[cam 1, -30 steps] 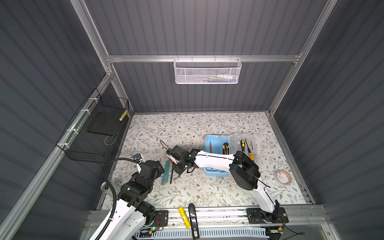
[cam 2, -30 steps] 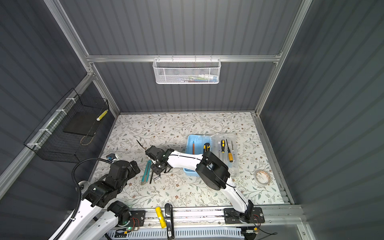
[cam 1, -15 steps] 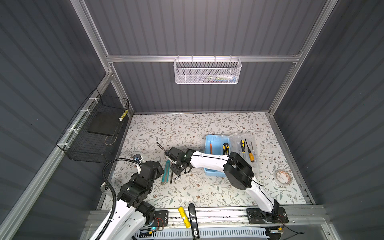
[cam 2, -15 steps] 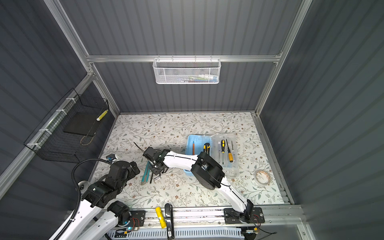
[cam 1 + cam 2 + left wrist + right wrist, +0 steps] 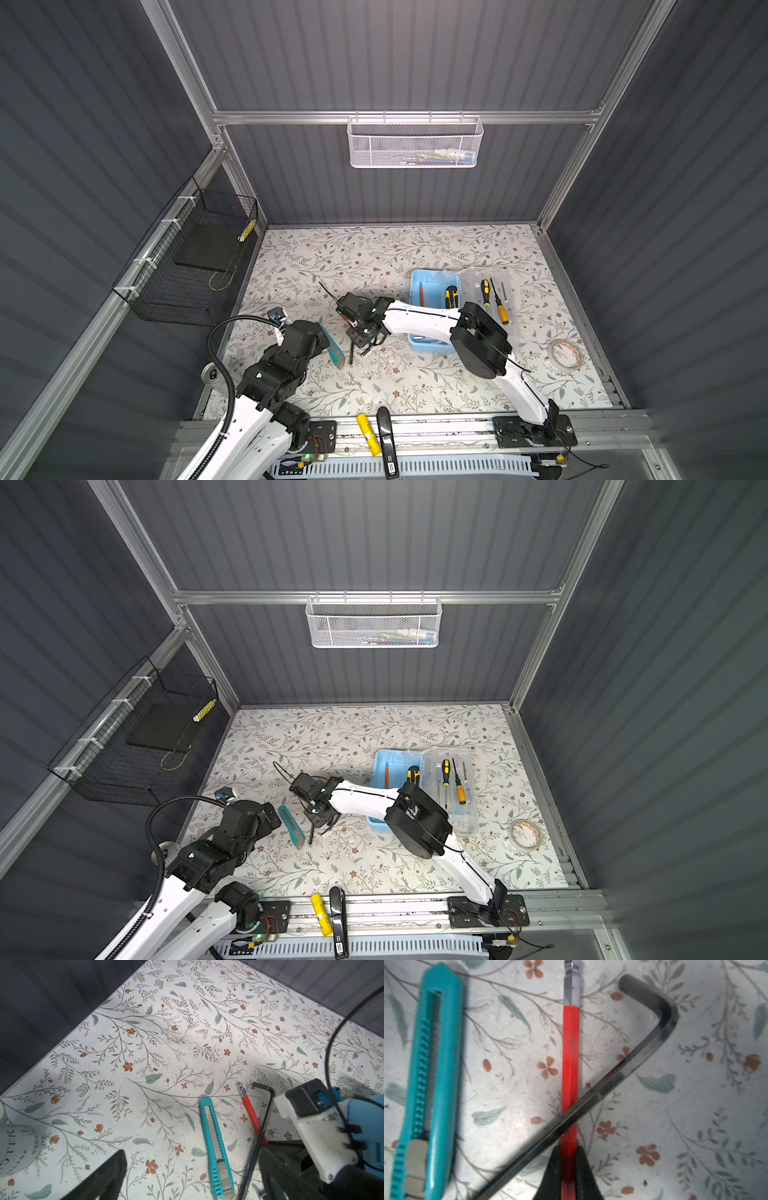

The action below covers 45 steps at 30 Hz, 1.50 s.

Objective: Pack the tool kit
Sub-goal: 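Close the right gripper on the red screwdriver handle, then lift the red screwdriver and carry it over the blue box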

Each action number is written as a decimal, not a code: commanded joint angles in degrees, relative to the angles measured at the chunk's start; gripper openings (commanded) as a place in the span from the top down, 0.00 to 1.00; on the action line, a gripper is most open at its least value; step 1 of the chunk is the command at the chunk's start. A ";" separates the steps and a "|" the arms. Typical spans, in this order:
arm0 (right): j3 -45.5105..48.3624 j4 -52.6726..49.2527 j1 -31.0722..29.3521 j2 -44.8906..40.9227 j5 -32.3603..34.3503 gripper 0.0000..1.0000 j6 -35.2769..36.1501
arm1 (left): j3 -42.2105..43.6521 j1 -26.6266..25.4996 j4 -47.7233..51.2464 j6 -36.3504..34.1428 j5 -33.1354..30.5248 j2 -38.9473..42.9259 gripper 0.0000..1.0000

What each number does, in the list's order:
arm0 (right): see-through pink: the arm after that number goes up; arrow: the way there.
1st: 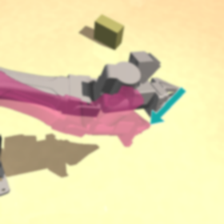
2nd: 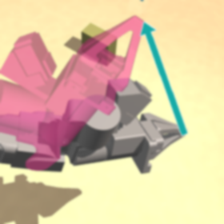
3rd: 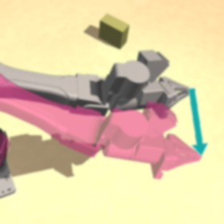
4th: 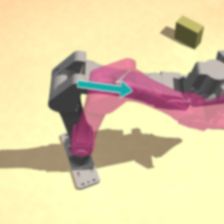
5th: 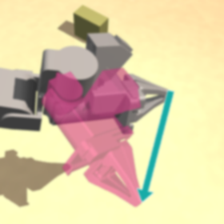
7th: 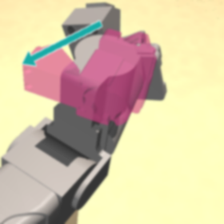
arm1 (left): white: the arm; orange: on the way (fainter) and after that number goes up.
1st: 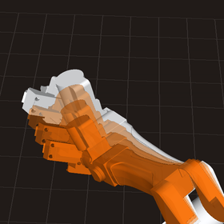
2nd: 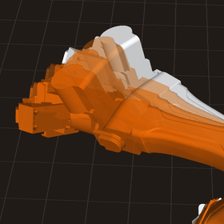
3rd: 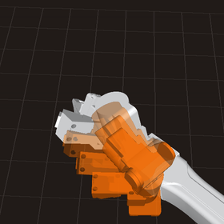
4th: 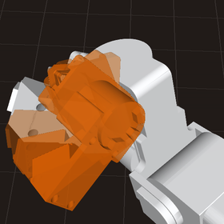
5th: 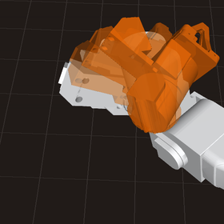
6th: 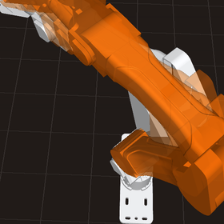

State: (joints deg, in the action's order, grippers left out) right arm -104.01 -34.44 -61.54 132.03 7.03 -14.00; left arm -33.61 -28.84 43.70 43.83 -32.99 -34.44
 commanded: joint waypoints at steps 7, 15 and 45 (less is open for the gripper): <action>-1.99 -13.66 2.11 -5.86 6.74 1.00 3.01 | -0.48 -0.02 -2.36 -1.38 1.43 -1.95 0.00; -9.48 -26.44 2.64 -3.74 7.75 1.00 6.19 | 0.11 -0.08 -3.93 -1.40 2.47 -3.35 0.01; 19.73 -12.15 12.15 -27.90 16.40 1.00 -28.78 | 1.30 -0.08 -5.39 -2.70 3.03 -3.82 0.01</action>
State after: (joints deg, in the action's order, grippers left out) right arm -84.03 -47.72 -49.63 102.85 22.48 -39.09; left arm -32.99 -28.84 37.67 42.39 -29.98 -38.50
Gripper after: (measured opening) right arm 0.114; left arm 0.994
